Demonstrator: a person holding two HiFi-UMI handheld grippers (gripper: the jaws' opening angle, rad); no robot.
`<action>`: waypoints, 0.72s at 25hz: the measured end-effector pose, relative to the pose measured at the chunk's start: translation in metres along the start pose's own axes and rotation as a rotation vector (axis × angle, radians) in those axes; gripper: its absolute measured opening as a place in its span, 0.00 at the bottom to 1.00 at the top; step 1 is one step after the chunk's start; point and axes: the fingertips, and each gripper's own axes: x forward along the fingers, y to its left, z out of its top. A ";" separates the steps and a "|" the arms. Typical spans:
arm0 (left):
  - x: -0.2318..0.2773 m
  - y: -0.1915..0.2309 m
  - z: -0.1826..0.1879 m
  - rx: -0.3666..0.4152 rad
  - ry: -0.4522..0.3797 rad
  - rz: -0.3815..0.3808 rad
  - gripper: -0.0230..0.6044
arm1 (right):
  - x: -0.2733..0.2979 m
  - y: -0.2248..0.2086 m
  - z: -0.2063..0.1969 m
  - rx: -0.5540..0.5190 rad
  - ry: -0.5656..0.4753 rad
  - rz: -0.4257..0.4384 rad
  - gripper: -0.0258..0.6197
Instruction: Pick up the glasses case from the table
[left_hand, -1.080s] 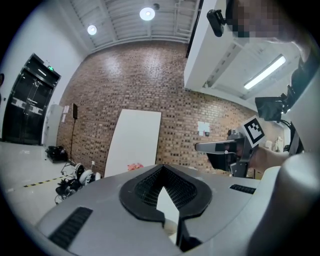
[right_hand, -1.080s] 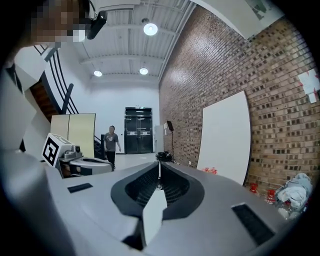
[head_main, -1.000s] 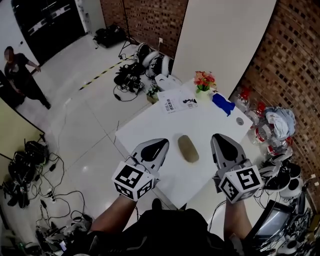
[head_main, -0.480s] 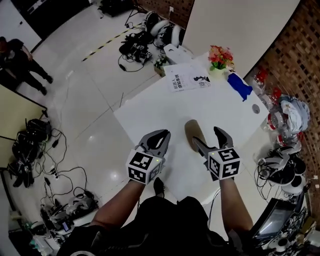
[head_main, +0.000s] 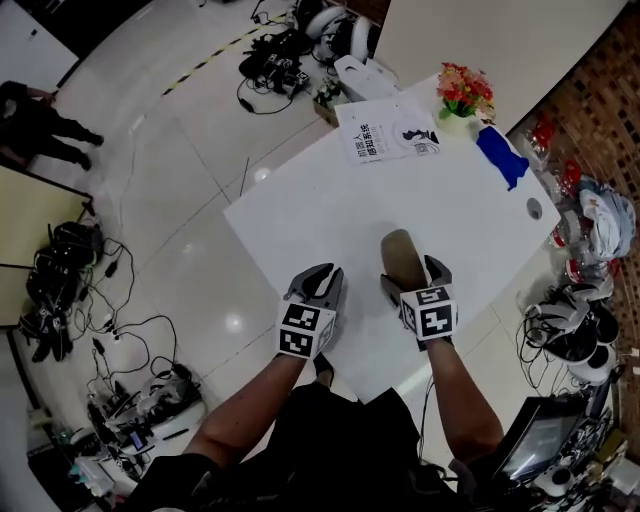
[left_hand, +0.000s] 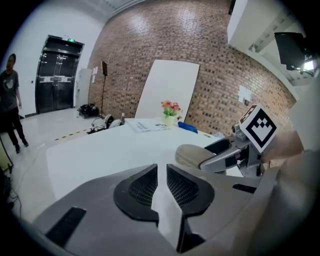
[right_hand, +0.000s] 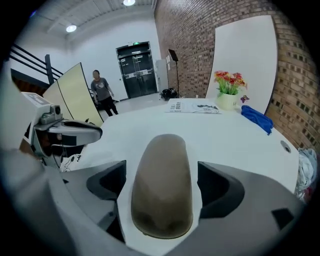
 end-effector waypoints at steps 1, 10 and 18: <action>0.002 0.001 -0.006 -0.007 0.011 0.002 0.11 | 0.005 -0.002 -0.004 -0.005 0.011 -0.006 0.66; -0.003 0.008 -0.014 -0.030 0.015 0.007 0.11 | 0.027 -0.002 -0.020 -0.027 0.072 -0.013 0.66; -0.028 0.010 0.017 -0.049 -0.087 -0.016 0.11 | 0.009 0.003 -0.001 0.006 0.024 0.023 0.64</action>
